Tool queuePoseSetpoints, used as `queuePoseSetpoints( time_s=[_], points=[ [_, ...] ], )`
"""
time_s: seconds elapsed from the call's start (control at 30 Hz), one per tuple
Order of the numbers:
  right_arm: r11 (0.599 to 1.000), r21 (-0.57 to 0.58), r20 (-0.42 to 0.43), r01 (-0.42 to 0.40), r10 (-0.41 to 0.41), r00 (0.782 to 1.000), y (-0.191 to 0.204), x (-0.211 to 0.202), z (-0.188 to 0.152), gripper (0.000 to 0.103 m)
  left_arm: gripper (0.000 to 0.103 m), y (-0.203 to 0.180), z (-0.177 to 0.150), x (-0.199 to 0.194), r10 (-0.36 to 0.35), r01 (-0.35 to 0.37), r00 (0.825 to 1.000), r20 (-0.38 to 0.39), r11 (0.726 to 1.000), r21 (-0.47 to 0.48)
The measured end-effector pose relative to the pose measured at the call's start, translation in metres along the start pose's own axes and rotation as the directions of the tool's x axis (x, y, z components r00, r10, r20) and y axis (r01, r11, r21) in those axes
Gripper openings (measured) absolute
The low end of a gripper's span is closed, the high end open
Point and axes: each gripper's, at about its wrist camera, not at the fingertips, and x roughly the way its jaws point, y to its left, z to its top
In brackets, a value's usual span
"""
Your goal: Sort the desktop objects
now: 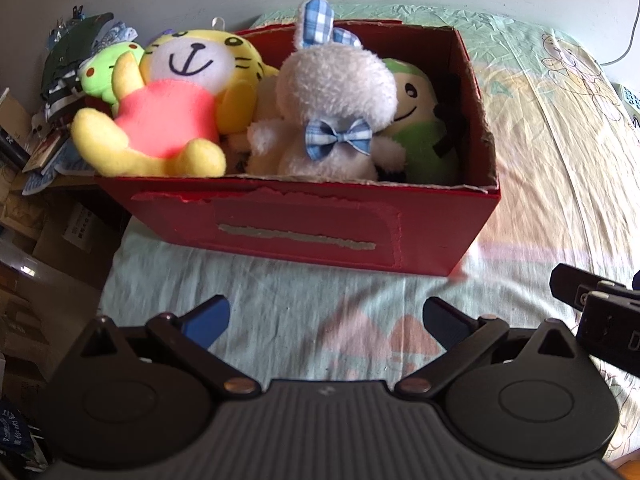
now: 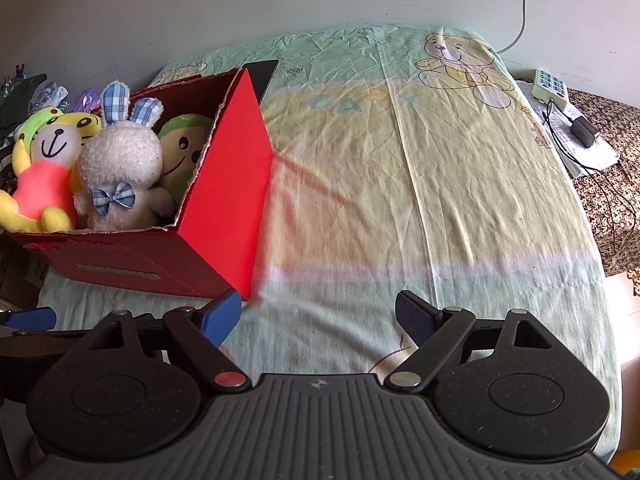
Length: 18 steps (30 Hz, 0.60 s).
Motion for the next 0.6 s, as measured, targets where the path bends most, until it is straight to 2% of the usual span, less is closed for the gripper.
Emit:
queuePoseSetpoints(
  time_s=[0.27,0.5,0.6],
  points=[
    [1.000,-0.022,-0.006,0.000,0.000,1.000,0.017,0.007,0.005,0.087,0.103,0.017,0.004,0.005,-0.008,0.008,1.000,0.014,1.000,-0.003],
    [1.000,-0.027,0.004,-0.002,0.002,1.000,0.029,0.007,0.009,0.086,0.103,0.039,0.007,0.009,-0.071,0.072,0.997,0.038,0.997,-0.034],
    [0.999,-0.033,0.018,-0.001,0.001,1.000,0.035,0.005,0.011,0.086,0.103,0.047,0.011,0.001,-0.027,0.031,0.996,0.081,0.999,-0.044]
  ],
)
